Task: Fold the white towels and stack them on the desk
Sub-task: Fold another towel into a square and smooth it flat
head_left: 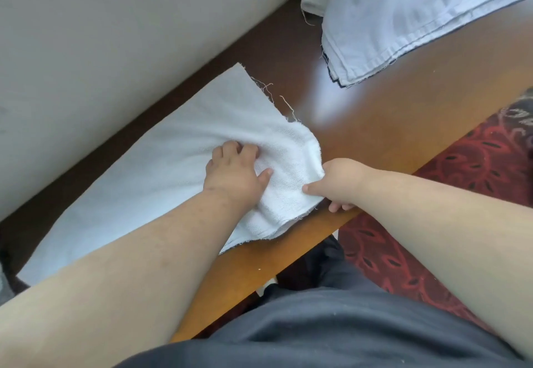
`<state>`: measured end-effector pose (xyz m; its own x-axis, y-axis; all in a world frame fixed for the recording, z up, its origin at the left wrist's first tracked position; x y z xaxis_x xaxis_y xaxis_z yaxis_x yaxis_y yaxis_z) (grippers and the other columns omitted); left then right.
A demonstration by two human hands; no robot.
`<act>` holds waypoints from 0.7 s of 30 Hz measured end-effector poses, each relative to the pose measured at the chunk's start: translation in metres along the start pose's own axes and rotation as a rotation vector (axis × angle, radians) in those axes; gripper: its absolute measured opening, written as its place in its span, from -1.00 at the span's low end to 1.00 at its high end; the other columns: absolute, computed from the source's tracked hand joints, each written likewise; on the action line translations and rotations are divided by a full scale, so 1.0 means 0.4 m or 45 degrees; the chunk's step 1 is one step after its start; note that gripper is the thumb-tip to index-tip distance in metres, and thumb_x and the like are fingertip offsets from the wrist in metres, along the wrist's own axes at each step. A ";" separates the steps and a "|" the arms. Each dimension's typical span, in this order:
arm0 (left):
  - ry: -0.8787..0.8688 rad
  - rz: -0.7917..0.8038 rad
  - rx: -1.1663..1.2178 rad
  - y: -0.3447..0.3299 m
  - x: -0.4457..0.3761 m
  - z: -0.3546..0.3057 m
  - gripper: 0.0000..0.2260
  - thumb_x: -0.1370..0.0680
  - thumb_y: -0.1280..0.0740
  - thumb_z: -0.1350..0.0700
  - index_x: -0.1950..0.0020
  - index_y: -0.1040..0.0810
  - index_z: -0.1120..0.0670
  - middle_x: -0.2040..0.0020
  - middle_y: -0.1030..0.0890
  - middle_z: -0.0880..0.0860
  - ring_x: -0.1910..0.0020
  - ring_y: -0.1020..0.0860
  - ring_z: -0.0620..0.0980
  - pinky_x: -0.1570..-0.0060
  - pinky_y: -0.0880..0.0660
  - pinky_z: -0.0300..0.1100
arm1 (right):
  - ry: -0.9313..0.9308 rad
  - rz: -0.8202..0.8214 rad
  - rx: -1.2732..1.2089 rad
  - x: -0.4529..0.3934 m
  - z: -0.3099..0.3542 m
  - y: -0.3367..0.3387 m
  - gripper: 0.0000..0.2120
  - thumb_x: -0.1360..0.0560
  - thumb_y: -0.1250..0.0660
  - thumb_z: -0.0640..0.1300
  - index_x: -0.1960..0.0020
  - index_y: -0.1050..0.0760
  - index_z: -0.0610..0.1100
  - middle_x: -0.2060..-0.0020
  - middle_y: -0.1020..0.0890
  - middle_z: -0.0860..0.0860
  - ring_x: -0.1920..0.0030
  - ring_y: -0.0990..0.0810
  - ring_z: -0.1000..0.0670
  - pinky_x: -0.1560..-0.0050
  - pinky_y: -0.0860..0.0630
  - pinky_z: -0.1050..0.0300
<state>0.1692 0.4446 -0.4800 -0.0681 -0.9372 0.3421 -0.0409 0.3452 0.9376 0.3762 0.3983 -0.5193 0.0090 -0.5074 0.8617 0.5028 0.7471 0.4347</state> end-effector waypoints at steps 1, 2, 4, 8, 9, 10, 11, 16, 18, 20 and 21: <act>-0.011 -0.011 -0.011 -0.001 -0.001 -0.004 -0.56 -0.52 -0.19 -0.30 -0.31 -0.37 -0.11 -0.30 -0.32 0.05 -0.29 -0.26 0.11 -0.26 -0.28 -0.04 | 0.002 -0.047 -0.059 0.000 -0.012 0.004 -0.55 -0.51 -0.30 0.23 -0.25 -0.40 -0.04 0.48 -0.66 0.04 0.68 -0.49 0.10 0.49 -0.41 0.29; -0.026 -0.025 -0.026 0.000 -0.002 -0.008 -0.55 -0.51 -0.19 -0.31 -0.30 -0.37 -0.10 -0.29 -0.32 0.05 -0.28 -0.27 0.11 -0.26 -0.27 -0.05 | 0.005 -0.112 -0.149 0.000 -0.028 0.010 -0.52 -0.52 -0.30 0.20 -0.31 -0.39 -0.06 0.44 -0.68 0.04 0.66 -0.51 0.12 0.53 -0.40 0.30; -0.085 -0.067 -0.047 0.006 0.005 -0.021 -0.55 -0.51 -0.20 -0.31 -0.28 -0.39 -0.08 -0.26 -0.35 0.06 -0.25 -0.30 0.11 -0.23 -0.27 -0.05 | 0.009 -0.253 -0.379 0.001 -0.067 0.018 -0.55 -0.52 -0.32 0.17 -0.26 -0.43 -0.10 0.34 -0.69 0.00 0.57 -0.59 0.13 0.53 -0.45 0.25; -0.367 -0.087 0.045 -0.005 0.074 -0.095 -0.53 -0.52 -0.19 -0.32 -0.29 -0.43 -0.05 -0.21 -0.45 0.03 -0.22 -0.39 0.08 -0.19 -0.33 -0.07 | 0.021 -0.498 -0.756 0.024 -0.134 0.015 -0.74 -0.55 -0.32 0.08 -0.06 -0.50 -0.10 0.22 -0.69 -0.01 0.41 -0.68 0.08 0.33 -0.62 0.07; -0.438 -0.070 0.023 -0.018 0.101 -0.119 -0.47 -0.50 -0.18 -0.36 -0.32 -0.42 -0.06 -0.22 -0.46 0.02 -0.22 -0.41 0.08 -0.18 -0.35 -0.05 | 0.028 -0.544 -0.802 0.030 -0.140 0.014 -0.78 -0.55 -0.32 0.07 -0.04 -0.49 -0.08 0.21 -0.69 -0.02 0.40 -0.68 0.08 0.28 -0.65 0.03; -0.484 -0.040 -0.019 -0.033 0.127 -0.139 -0.41 -0.46 -0.18 -0.40 -0.35 -0.40 -0.07 -0.23 -0.46 0.02 -0.23 -0.41 0.08 -0.18 -0.36 -0.04 | 0.035 -0.583 -0.816 0.034 -0.142 0.014 -0.79 -0.55 -0.31 0.07 -0.03 -0.48 -0.07 0.21 -0.69 -0.02 0.39 -0.68 0.08 0.21 -0.67 -0.02; -0.502 -0.002 -0.076 -0.051 0.148 -0.151 -0.35 -0.43 -0.21 -0.43 -0.39 -0.36 -0.07 -0.26 -0.44 0.02 -0.24 -0.40 0.09 -0.19 -0.35 -0.03 | 0.042 -0.620 -0.809 0.040 -0.139 0.013 -0.79 -0.54 -0.31 0.06 -0.03 -0.46 -0.07 0.23 -0.68 -0.02 0.36 -0.69 0.06 0.15 -0.67 -0.06; -0.484 -0.031 -0.201 -0.057 0.168 -0.165 -0.56 -0.53 -0.31 -0.04 -0.39 -0.35 -0.06 -0.24 -0.44 0.03 -0.19 -0.40 0.11 -0.11 -0.37 -0.03 | 0.096 -0.750 -0.926 0.075 -0.093 -0.005 -0.88 -0.46 -0.32 0.01 0.08 -0.43 0.00 0.15 -0.61 -0.07 0.12 -0.66 -0.14 0.05 -0.65 -0.16; -0.422 0.026 0.048 -0.034 0.145 -0.153 -0.66 -0.54 -0.25 0.10 -0.31 -0.46 -0.07 -0.17 -0.48 0.03 -0.15 -0.45 0.11 -0.07 -0.44 -0.03 | 0.071 -0.702 -1.359 0.081 -0.086 -0.026 -0.83 -0.46 -0.39 0.02 0.00 -0.46 0.05 0.04 -0.60 -0.02 0.10 -0.67 -0.06 0.12 -0.68 -0.03; -0.313 0.096 0.326 -0.007 0.122 -0.128 -0.74 -0.52 -0.22 0.14 -0.16 -0.54 -0.06 -0.06 -0.50 0.03 -0.02 -0.50 0.10 0.06 -0.47 -0.07 | 0.015 -0.552 -1.791 0.079 -0.073 -0.049 -0.66 -0.49 -0.40 0.06 -0.20 -0.46 -0.04 -0.06 -0.61 -0.03 0.10 -0.70 -0.02 0.26 -0.65 0.12; -0.280 0.087 0.415 0.008 0.111 -0.115 -0.77 -0.50 -0.21 0.14 -0.09 -0.55 -0.07 0.00 -0.51 0.02 0.05 -0.52 0.09 0.14 -0.45 -0.11 | -0.032 -0.485 -1.871 0.081 -0.068 -0.058 -0.59 -0.50 -0.38 0.11 -0.26 -0.45 -0.06 -0.07 -0.61 -0.03 0.11 -0.71 -0.01 0.27 -0.64 0.14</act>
<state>0.2119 0.4015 -0.4590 -0.2920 -0.8908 0.3482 -0.3409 0.4371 0.8323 0.3884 0.3527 -0.5084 -0.3228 -0.5470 0.7724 0.8612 -0.5083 -0.0001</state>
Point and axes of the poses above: each hand's wrist, its own x-axis away from the middle knuckle, its own y-axis out of the back of the hand, z = x × y, the point moved 9 cm from there along -x, towards the middle knuckle
